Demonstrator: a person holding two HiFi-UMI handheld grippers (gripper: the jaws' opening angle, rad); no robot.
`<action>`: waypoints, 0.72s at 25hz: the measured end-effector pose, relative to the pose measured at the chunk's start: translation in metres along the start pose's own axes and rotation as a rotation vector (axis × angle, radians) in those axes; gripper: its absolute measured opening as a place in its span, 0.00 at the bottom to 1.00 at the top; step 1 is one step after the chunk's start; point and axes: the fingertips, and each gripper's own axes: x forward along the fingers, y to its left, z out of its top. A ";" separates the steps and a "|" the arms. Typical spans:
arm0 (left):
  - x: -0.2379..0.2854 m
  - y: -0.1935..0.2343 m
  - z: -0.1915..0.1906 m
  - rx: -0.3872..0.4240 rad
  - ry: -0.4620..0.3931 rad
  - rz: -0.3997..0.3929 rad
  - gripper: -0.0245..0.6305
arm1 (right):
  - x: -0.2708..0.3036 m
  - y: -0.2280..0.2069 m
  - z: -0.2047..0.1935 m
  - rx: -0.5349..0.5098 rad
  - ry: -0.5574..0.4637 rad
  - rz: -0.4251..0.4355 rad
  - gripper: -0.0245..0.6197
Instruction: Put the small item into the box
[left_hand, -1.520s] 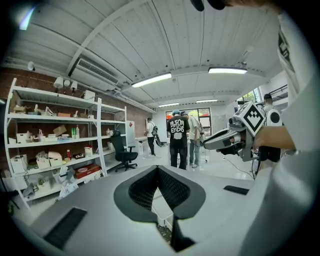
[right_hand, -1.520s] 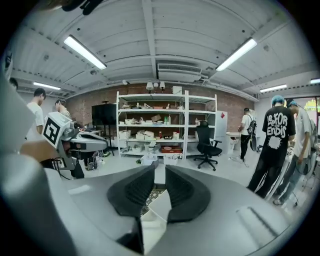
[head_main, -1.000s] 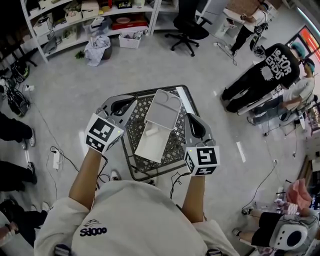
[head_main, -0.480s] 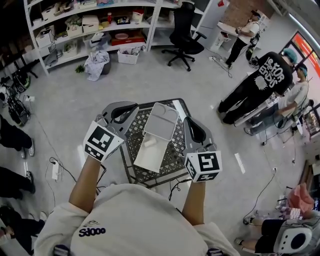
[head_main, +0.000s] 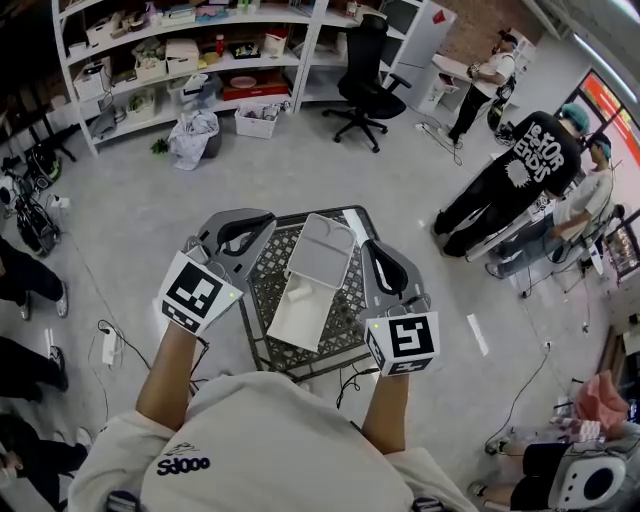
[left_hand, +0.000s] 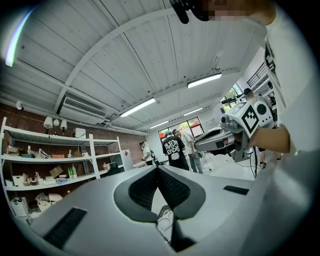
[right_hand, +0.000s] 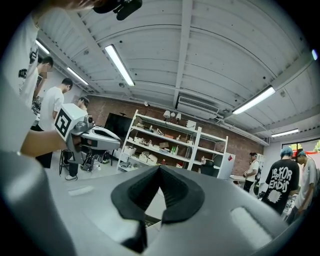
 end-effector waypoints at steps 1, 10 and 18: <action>-0.001 -0.001 0.000 -0.001 0.000 -0.002 0.04 | 0.000 0.001 0.000 -0.003 0.001 0.003 0.05; -0.013 -0.005 -0.002 -0.010 0.008 -0.013 0.04 | -0.001 0.014 -0.008 -0.021 0.041 0.009 0.05; -0.013 -0.013 -0.007 -0.023 0.022 -0.025 0.04 | -0.004 0.015 -0.013 -0.022 0.053 0.017 0.05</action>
